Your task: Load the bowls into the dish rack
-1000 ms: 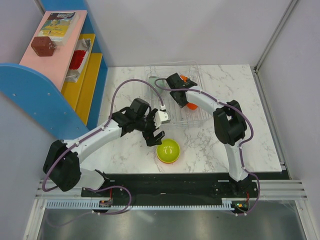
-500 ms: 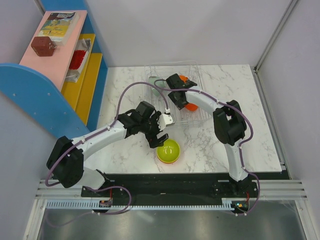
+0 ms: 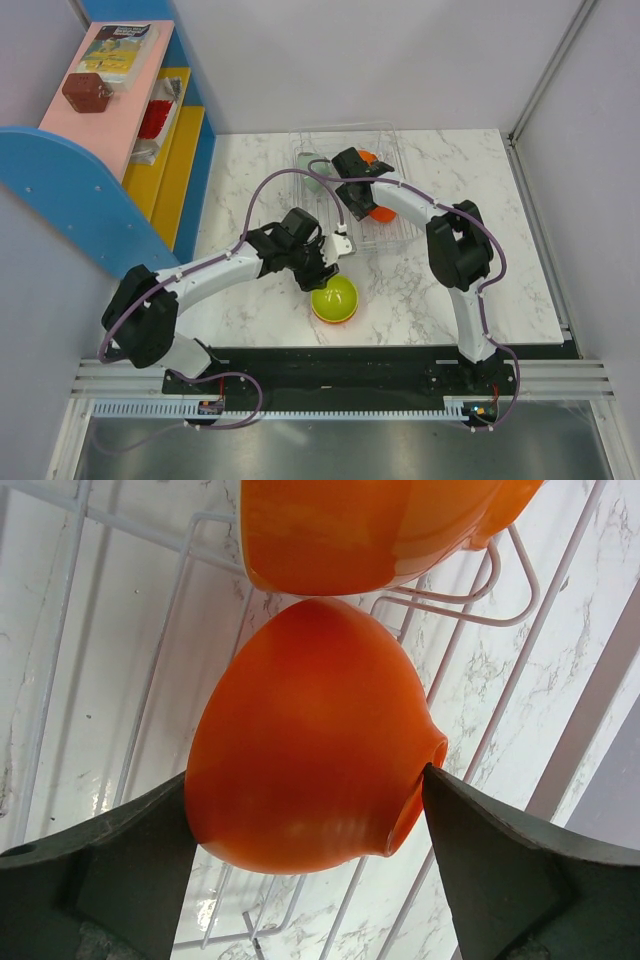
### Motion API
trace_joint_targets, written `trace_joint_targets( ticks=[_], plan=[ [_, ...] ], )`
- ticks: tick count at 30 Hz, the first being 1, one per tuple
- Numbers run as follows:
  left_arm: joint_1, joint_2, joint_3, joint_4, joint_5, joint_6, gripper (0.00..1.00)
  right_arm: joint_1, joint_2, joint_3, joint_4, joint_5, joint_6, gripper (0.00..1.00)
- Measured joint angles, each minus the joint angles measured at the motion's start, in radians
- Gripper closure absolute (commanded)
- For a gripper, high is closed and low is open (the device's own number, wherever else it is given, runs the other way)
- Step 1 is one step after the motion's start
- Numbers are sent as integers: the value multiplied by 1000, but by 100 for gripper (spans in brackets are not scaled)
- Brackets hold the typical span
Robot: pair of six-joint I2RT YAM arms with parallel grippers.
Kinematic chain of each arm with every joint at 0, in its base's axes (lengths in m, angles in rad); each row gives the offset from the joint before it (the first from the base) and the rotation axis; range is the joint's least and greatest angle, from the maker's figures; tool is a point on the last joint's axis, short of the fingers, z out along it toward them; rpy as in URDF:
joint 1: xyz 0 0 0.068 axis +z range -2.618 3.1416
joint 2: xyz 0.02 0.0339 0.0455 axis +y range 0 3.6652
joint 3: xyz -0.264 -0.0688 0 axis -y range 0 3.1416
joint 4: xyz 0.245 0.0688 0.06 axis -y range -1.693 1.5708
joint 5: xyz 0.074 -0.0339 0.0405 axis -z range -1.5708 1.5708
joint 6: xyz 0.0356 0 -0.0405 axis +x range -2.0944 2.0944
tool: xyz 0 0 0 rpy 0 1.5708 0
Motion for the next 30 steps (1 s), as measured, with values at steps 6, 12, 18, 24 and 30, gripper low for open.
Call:
trace_joint_targets(
  ticks=[6, 12, 18, 24, 30],
  plan=[
    [-16, 1, 0, 0, -8, -5, 90, 0, 0, 0, 0, 0, 3, 5],
    [-17, -1, 0, -5, -7, -4, 98, 0, 0, 0, 0, -2, 6, 5],
    [-17, -24, 7, -35, 3, -3, 98, 0, 0, 0, 0, -8, 7, 3],
    [-17, -100, 54, -94, 39, 1, 98, 0, 0, 0, -1, -16, 9, 2],
    [-17, -180, 99, -133, 79, 14, 98, 0, 0, 2, -3, -29, 11, 2]
  ],
)
